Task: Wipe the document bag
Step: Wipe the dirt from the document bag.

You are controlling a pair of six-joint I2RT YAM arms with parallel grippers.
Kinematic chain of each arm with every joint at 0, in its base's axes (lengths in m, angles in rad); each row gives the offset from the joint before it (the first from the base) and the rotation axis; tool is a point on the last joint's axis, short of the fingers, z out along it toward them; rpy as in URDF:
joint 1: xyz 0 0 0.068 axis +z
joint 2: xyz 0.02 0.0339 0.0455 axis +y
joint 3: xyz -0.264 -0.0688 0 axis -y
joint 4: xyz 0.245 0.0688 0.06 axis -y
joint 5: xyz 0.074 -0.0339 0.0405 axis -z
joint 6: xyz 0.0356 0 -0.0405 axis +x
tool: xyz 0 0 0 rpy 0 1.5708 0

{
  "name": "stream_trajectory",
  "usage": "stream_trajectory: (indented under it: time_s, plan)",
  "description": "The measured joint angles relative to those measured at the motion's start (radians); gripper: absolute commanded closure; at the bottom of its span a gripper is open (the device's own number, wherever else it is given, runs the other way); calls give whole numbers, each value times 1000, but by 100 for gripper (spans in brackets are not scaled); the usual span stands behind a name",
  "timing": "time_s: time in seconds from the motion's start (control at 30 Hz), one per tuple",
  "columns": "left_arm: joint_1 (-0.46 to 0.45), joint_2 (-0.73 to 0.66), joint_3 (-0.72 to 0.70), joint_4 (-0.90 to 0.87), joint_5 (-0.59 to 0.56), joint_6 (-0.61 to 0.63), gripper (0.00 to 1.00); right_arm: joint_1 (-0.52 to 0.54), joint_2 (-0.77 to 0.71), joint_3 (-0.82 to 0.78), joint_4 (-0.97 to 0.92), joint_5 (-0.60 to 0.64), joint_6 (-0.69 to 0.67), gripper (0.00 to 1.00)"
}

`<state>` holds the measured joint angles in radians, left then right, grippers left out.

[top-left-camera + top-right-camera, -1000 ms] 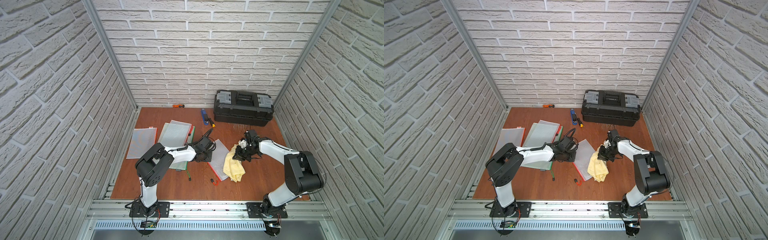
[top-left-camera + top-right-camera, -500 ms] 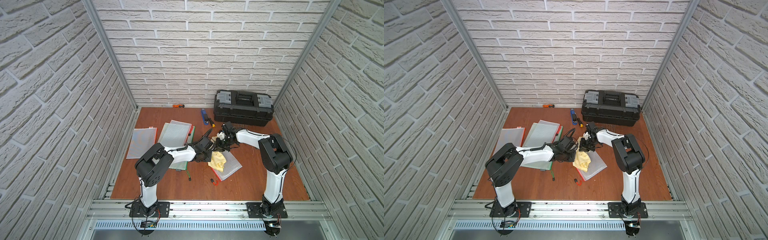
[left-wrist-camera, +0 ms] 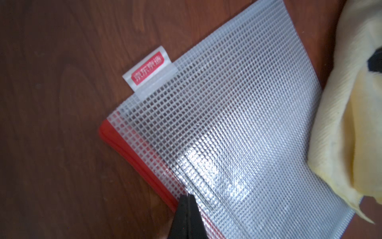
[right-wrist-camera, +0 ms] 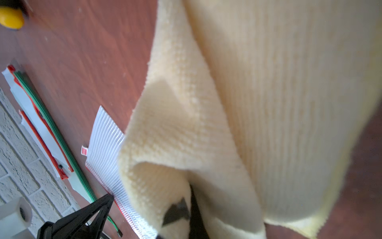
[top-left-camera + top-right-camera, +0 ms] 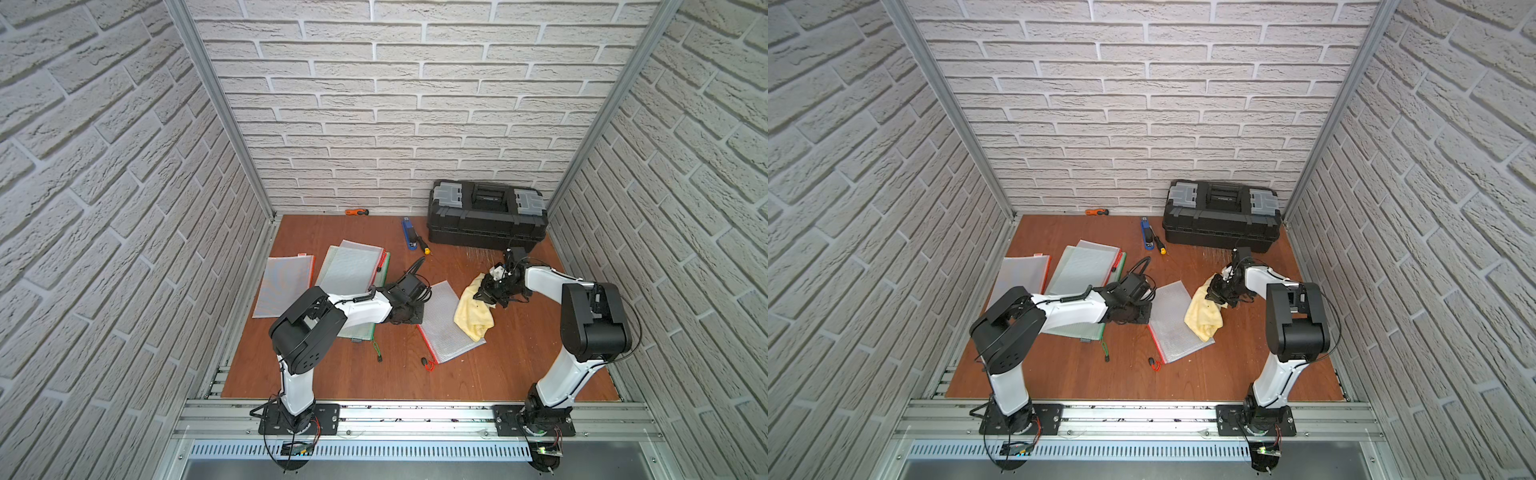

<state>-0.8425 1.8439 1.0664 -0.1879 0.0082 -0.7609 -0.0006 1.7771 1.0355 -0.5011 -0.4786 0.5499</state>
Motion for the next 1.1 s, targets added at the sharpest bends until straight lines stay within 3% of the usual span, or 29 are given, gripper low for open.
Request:
stream_trajectory:
  time_s: [0.23, 0.33, 0.6, 0.83, 0.9, 0.93, 1.03, 1.1]
  plan:
    - [0, 0, 0, -1, 0, -1, 100, 338, 1, 28, 40, -5, 60, 98]
    - [0, 0, 0, -1, 0, -2, 100, 392, 15, 20, 93, -36, 102, 98]
    - [0, 0, 0, 0, 4, -2, 100, 253, -23, -111, 145, -56, 130, 98]
    - [0, 0, 0, 0, 8, -2, 100, -22, -203, -245, 34, 6, 39, 98]
    - [0, 0, 0, 0, 8, -2, 100, -58, -249, -257, 2, 36, 22, 98]
    - [0, 0, 0, 0, 7, -2, 97, -62, -265, -258, -10, 42, 17, 98]
    - [0, -8, 0, 1, 8, -4, 49, -54, -255, -256, -3, 27, 13, 98]
    - [-2, -32, -4, 0, 7, -11, 33, -47, -212, -256, 12, 12, 14, 98]
